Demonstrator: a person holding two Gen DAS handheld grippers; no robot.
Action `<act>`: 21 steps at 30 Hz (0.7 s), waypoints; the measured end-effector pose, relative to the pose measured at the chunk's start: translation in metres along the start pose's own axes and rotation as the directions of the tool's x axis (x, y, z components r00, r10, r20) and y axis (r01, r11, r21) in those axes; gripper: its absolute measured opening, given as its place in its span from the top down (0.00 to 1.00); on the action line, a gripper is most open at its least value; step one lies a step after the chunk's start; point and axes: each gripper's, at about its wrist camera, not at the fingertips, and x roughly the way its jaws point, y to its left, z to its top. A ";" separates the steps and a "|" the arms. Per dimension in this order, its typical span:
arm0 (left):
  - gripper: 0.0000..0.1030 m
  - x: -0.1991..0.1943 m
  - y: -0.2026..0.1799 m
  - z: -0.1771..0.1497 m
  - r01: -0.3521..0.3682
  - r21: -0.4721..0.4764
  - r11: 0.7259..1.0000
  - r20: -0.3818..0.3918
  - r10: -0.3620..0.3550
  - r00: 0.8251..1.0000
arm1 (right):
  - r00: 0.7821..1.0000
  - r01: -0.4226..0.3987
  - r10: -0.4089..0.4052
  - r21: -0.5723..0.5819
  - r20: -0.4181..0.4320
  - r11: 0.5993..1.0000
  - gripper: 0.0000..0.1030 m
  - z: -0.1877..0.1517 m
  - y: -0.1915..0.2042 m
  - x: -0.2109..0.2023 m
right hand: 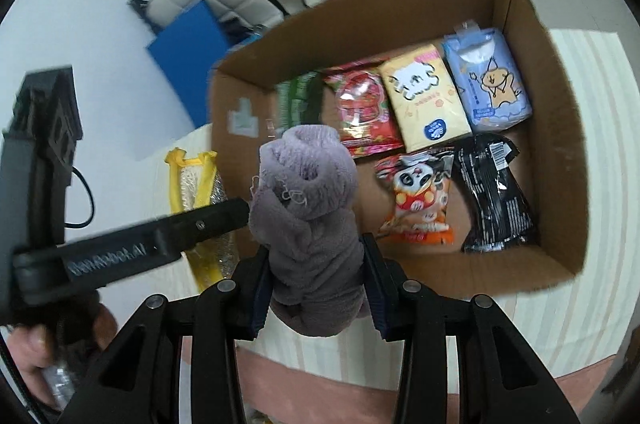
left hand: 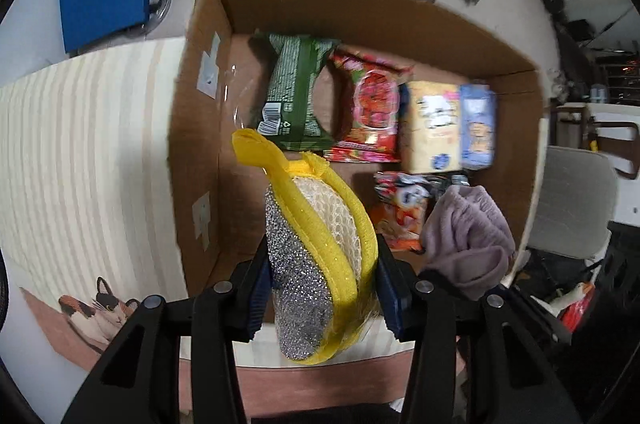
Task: Organize soft objects
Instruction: 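Carry sponge and cloth into the box and open both grippers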
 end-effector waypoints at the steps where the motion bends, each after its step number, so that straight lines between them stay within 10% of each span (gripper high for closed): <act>1: 0.58 0.009 -0.001 0.004 -0.013 0.003 1.000 -0.018 0.013 1.000 | 1.000 0.000 0.000 0.013 -0.016 1.000 0.58 0.006 -0.003 0.010; 16: 0.53 0.065 0.000 0.019 -0.103 0.009 0.995 -0.160 0.103 0.982 | 0.989 0.064 -0.056 0.054 -0.137 0.996 0.50 0.028 -0.018 0.084; 21: 0.24 0.056 0.004 0.018 -0.101 0.013 0.995 -0.126 0.102 0.987 | 0.985 0.099 -0.096 0.014 -0.140 0.995 0.37 0.030 -0.016 0.085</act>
